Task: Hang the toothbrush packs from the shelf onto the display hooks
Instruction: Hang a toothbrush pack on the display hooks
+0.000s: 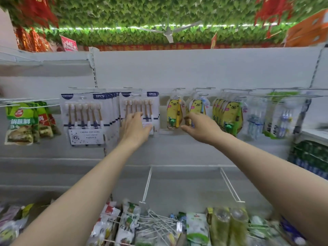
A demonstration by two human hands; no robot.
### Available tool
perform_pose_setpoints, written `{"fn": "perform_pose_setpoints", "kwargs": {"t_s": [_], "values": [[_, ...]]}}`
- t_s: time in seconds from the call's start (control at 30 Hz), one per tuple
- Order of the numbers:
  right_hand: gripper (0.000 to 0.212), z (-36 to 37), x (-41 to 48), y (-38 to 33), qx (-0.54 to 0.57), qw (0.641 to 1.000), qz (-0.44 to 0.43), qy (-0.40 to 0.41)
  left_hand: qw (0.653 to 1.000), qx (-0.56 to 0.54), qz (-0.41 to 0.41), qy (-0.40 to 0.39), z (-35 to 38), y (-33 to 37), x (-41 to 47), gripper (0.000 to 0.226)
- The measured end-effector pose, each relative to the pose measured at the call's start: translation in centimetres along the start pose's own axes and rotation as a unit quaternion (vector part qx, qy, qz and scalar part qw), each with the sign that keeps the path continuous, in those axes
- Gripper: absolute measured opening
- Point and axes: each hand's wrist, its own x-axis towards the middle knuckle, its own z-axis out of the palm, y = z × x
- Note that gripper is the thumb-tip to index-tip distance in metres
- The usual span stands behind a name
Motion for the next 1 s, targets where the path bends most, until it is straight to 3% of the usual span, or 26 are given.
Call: {"fn": "perform_pose_setpoints", "kwargs": {"t_s": [0.17,0.5,1.0], "values": [[0.053,-4.1,-7.9,2.2,-0.119,0.993,-0.012,-0.020,0.995,0.062,0.077,-0.028,0.6,4.4,-6.3,0.058],[0.054,-12.0,-20.1,12.6,-0.142,0.986,0.080,-0.028,0.974,0.073,0.168,-0.131,6.3,18.4,-13.0,0.060],[0.054,-27.1,-31.5,42.6,-0.187,0.962,0.201,-0.010,0.944,-0.011,0.270,-0.191,25.1,49.7,-19.7,0.059]]}}
